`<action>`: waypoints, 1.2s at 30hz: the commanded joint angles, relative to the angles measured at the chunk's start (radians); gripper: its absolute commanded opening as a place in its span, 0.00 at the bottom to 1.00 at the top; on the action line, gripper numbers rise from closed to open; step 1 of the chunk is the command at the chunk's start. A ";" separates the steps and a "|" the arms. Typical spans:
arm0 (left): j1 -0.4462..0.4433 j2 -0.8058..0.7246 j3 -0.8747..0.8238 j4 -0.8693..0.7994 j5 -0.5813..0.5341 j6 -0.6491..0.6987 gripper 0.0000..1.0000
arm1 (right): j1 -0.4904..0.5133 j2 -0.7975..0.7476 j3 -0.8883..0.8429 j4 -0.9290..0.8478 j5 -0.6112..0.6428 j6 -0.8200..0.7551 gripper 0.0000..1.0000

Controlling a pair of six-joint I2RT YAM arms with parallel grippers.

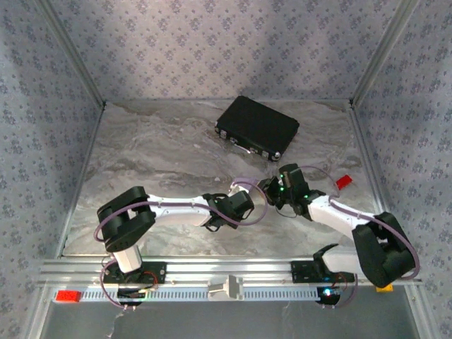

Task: Fold a paper plane with a square sheet of paper (pick it up from the middle)
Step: Fold the wing for the fifth time at the center of the table.

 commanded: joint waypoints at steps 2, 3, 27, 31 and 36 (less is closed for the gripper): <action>0.003 0.014 -0.002 0.024 0.026 -0.020 0.03 | -0.033 -0.056 0.003 -0.110 0.024 -0.056 0.29; 0.006 0.014 -0.007 0.033 0.036 -0.021 0.03 | -0.037 -0.064 -0.001 -0.113 0.023 -0.056 0.29; 0.112 0.017 -0.080 0.169 0.330 -0.032 0.00 | -0.026 -0.032 -0.019 -0.048 -0.006 -0.172 0.21; 0.144 0.017 -0.108 0.226 0.417 -0.041 0.00 | 0.012 -0.019 -0.030 -0.004 0.023 -0.239 0.17; 0.192 0.032 -0.138 0.306 0.552 -0.052 0.00 | 0.032 -0.004 -0.050 0.077 -0.009 -0.296 0.14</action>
